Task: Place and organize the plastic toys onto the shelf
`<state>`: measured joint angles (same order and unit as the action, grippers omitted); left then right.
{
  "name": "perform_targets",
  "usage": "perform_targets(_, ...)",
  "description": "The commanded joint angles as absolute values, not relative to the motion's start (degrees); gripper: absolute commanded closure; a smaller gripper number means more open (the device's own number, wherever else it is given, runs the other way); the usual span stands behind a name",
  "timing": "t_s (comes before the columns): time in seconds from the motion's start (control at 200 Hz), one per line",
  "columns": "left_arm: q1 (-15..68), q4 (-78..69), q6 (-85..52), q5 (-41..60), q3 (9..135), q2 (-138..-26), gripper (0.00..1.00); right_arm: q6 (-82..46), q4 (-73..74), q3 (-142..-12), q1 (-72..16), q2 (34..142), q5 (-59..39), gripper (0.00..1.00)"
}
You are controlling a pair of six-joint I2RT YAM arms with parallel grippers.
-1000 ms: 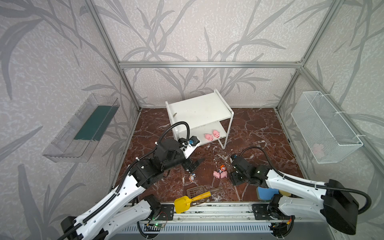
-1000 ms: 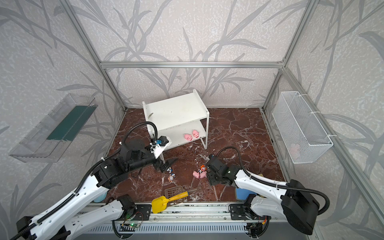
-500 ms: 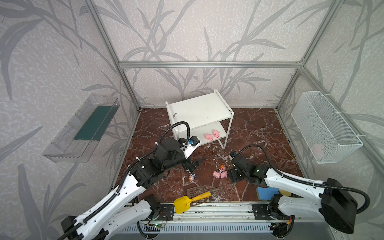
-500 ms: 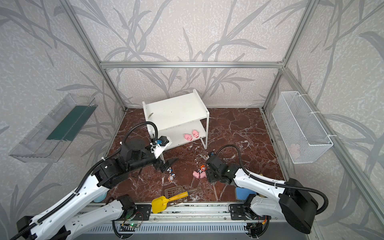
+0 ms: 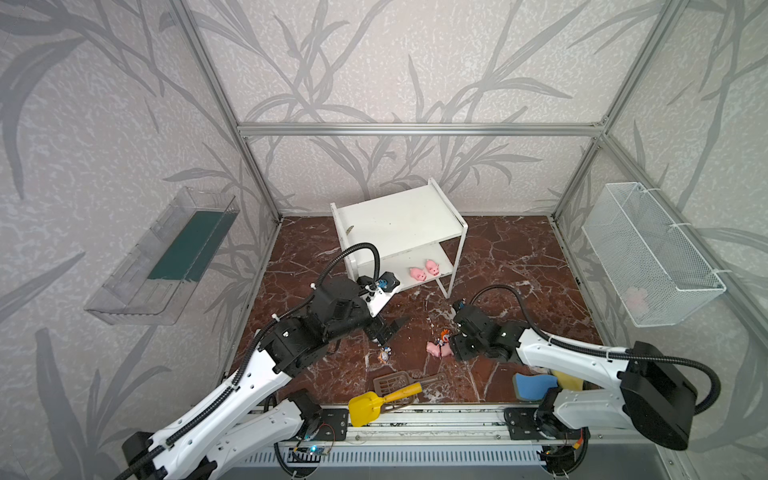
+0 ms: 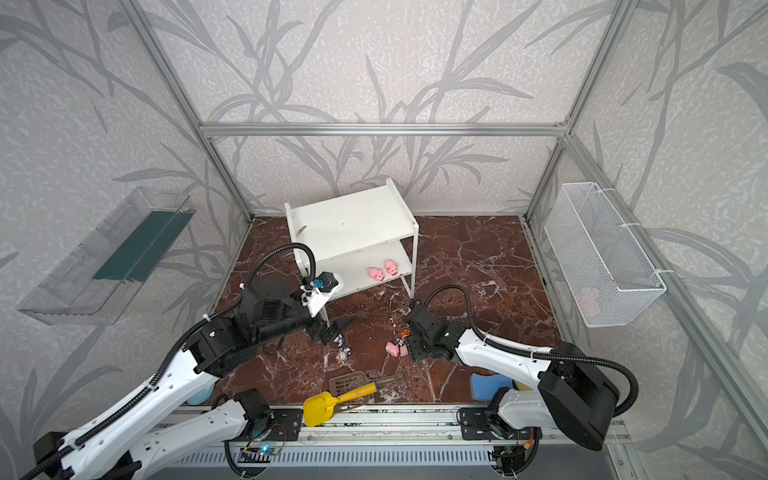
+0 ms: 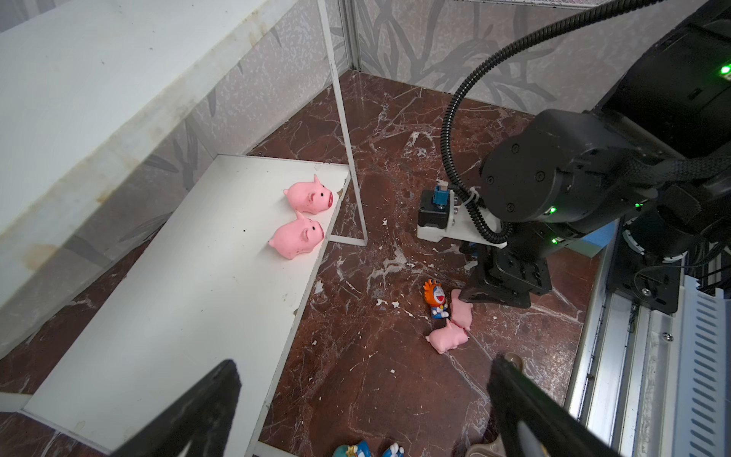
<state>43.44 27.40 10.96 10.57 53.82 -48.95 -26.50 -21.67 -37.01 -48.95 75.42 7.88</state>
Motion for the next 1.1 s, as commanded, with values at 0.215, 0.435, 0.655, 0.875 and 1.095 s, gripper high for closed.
perform_targets(0.215,43.4,27.2,12.3,11.4,53.9,-49.3,0.01,-30.3,-34.4,-39.8,-53.7,78.2,13.6,0.28)
perform_targets(0.435,43.4,27.2,12.2,11.7,54.0,-49.5,0.01,-33.9,-40.9,-38.4,-56.4,72.3,16.0,0.28)
perform_targets(0.655,43.3,27.4,12.2,11.5,54.1,-49.3,0.01,-32.9,-37.3,-37.4,-56.4,64.8,17.8,0.27)
perform_targets(0.875,43.3,27.3,12.2,11.4,53.9,-48.7,0.01,-30.1,-30.5,-39.6,-54.6,68.8,15.2,0.26)
perform_targets(1.095,43.3,27.3,12.2,11.5,53.9,-48.5,0.01,-28.2,-26.6,-42.4,-53.5,75.5,13.3,0.26)
